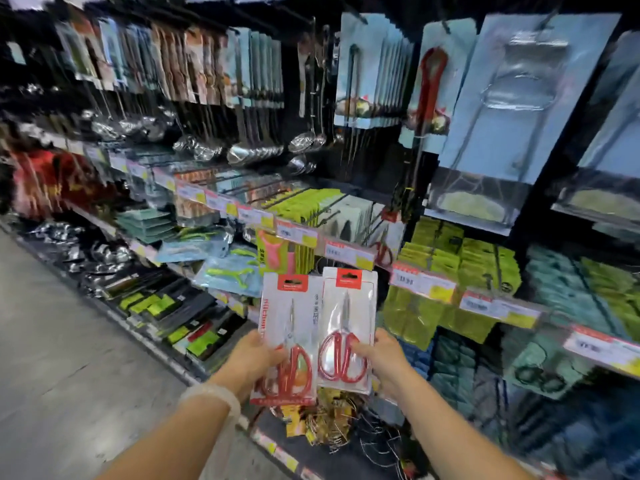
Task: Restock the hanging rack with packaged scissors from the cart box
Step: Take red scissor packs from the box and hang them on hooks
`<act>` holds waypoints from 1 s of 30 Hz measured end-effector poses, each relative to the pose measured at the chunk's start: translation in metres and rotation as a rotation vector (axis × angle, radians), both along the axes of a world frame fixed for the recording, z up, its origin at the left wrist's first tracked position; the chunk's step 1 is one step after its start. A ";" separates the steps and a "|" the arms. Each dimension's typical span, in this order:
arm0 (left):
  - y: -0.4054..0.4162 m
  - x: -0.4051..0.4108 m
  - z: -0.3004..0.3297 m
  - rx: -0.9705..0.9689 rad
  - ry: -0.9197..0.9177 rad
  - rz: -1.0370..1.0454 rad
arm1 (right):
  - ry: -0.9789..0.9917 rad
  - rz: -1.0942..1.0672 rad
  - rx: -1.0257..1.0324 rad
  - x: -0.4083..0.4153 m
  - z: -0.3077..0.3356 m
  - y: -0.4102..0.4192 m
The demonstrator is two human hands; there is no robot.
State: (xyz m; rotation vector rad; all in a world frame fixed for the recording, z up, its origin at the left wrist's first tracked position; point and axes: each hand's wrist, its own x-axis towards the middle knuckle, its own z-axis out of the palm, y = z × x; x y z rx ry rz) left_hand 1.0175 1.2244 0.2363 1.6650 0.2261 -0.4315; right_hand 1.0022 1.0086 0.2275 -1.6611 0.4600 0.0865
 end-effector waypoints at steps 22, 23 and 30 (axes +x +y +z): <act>0.015 0.103 -0.007 0.093 0.012 -0.479 | 0.031 -0.364 -0.025 0.066 -0.009 0.021; 0.013 0.103 -0.008 0.089 0.016 -0.485 | 0.075 -0.371 -0.112 0.065 -0.009 0.022; -0.007 0.104 -0.020 0.083 0.020 -0.525 | 0.125 -0.129 0.001 0.038 -0.021 0.038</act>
